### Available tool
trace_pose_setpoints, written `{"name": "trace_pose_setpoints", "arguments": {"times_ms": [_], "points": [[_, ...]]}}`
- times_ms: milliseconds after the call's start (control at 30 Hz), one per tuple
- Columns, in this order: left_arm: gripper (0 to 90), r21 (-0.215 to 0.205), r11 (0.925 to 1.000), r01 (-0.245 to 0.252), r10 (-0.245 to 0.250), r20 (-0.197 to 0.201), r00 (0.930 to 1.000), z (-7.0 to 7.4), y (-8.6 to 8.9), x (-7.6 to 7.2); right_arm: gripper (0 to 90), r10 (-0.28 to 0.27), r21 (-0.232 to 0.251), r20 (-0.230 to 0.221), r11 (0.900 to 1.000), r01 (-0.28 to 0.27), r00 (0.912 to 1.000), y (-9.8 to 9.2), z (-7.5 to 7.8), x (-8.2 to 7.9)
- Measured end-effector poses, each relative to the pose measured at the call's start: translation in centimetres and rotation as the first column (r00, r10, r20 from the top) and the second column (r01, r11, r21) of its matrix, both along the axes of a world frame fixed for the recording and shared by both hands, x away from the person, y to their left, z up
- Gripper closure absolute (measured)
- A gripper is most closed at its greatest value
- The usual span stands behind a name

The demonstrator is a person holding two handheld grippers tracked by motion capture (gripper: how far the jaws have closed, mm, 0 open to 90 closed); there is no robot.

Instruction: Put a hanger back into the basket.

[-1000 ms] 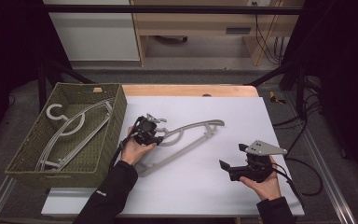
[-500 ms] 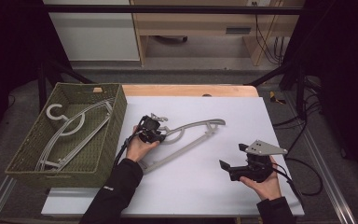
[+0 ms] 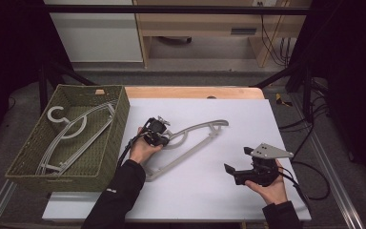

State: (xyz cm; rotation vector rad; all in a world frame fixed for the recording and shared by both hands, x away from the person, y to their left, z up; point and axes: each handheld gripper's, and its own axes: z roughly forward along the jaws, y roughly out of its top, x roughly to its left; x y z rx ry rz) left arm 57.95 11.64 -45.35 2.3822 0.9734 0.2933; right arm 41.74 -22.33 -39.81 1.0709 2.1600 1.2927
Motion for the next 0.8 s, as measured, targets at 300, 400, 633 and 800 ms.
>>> {"name": "trace_pose_setpoints", "arguments": {"times_ms": [300,400,633,800], "points": [[83.0,-0.058,0.9983,-0.007,0.011,0.083,0.9965,3.0,1.3,-2.6,7.3,-0.004,0.006,0.004,1.000,0.004,1.0000,-0.1,0.1,-0.1],[83.1,-0.080,0.9967,-0.013,0.022,0.114,0.9933,4.2,1.6,-3.3,7.3,-0.006,0.007,0.005,1.000,0.005,1.0000,-0.1,0.2,-0.1],[83.1,-0.120,0.9926,-0.022,0.045,0.188,0.9812,7.9,2.5,-5.6,7.3,-0.011,0.012,0.010,1.000,0.010,0.9999,-0.3,0.3,-0.2],[83.1,-0.133,0.9909,-0.022,0.055,0.252,0.9662,11.1,3.0,-7.2,7.3,-0.008,0.010,0.016,1.000,0.007,0.9998,-0.4,0.4,-0.2]]}}
